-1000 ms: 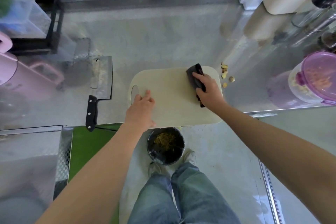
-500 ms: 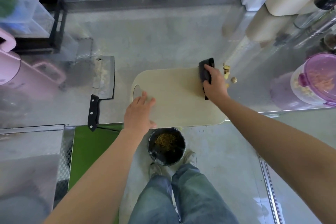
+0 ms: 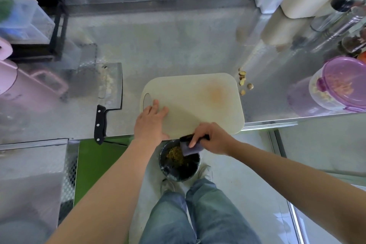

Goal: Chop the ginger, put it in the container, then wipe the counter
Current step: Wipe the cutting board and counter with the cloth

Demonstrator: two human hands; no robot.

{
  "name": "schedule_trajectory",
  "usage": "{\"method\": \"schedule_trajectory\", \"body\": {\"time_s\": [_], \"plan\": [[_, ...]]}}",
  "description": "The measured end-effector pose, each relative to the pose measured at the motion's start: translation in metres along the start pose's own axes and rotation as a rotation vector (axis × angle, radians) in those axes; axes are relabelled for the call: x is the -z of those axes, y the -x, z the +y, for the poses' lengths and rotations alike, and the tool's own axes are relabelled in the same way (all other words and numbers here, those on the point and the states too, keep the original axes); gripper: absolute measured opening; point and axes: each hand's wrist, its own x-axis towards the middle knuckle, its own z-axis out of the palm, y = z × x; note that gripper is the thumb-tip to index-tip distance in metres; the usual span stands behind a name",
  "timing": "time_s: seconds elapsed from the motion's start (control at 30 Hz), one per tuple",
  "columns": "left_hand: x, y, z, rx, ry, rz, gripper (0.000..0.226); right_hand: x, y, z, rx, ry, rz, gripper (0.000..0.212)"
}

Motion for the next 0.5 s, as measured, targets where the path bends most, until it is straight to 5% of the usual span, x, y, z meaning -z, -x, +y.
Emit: {"method": "schedule_trajectory", "body": {"time_s": [0.13, 0.33, 0.43, 0.5], "plan": [[0.005, -0.001, -0.003, -0.021, -0.015, -0.056, 0.087, 0.015, -0.02, -0.001, -0.035, 0.013, 0.361, 0.052], [0.002, -0.002, -0.005, -0.033, -0.019, -0.05, 0.082, -0.019, -0.008, -0.011, 0.106, 0.063, 0.053, 0.038], [0.003, 0.0, -0.005, -0.034, -0.012, -0.048, 0.085, -0.015, -0.008, -0.004, 0.059, 0.072, 0.308, 0.048], [0.004, 0.001, -0.003, -0.029, -0.017, -0.059, 0.087, -0.014, -0.005, -0.001, 0.002, 0.093, 0.311, 0.045]]}}
